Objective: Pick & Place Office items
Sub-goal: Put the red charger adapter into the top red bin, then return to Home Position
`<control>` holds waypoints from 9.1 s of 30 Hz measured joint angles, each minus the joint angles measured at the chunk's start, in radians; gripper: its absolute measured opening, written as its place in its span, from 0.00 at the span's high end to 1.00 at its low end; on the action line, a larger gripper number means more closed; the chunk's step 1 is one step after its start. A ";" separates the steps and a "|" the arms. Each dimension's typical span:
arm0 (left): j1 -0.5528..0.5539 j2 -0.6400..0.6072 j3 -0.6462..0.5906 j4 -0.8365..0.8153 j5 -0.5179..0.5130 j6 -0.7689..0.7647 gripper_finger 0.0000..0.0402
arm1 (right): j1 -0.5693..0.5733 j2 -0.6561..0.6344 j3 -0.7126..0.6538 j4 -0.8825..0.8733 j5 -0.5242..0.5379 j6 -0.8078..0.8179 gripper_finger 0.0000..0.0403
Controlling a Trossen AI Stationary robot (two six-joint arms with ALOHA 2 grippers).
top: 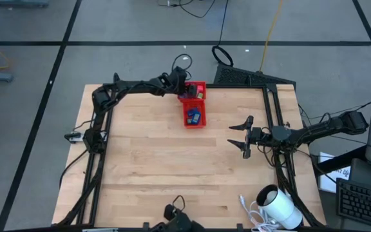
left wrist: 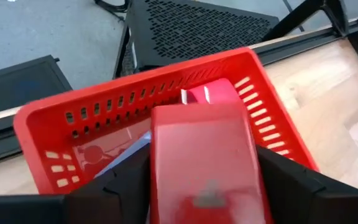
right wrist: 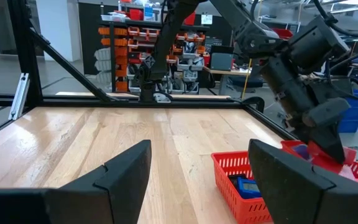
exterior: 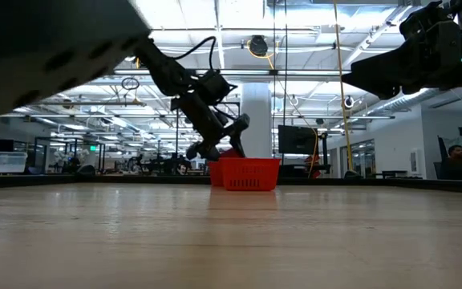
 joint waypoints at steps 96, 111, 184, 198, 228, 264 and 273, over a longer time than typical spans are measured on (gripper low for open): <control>-0.523 -2.049 -1.210 0.034 0.136 0.572 0.34 | 0.000 0.000 0.000 -0.004 0.000 0.000 0.35; -0.524 -2.099 -1.377 0.245 0.100 0.527 0.34 | 0.000 0.000 0.000 -0.004 0.000 0.000 0.35; -0.523 -2.098 -1.428 0.091 -0.049 0.681 0.34 | 0.000 0.000 0.000 -0.005 0.000 0.000 0.35; -0.524 -2.098 -1.428 0.091 -0.049 0.681 0.34 | 0.000 0.000 0.000 -0.005 0.000 0.000 0.35; -0.524 -2.098 -1.428 0.091 -0.049 0.681 0.34 | 0.000 0.000 0.000 -0.005 0.000 0.000 0.35; -0.524 -2.098 -1.428 0.091 -0.049 0.681 0.34 | 0.000 0.000 0.000 -0.005 0.000 0.000 0.35; -0.524 -2.098 -1.428 0.091 -0.049 0.681 0.34 | 0.000 0.000 0.000 -0.005 0.000 0.000 0.35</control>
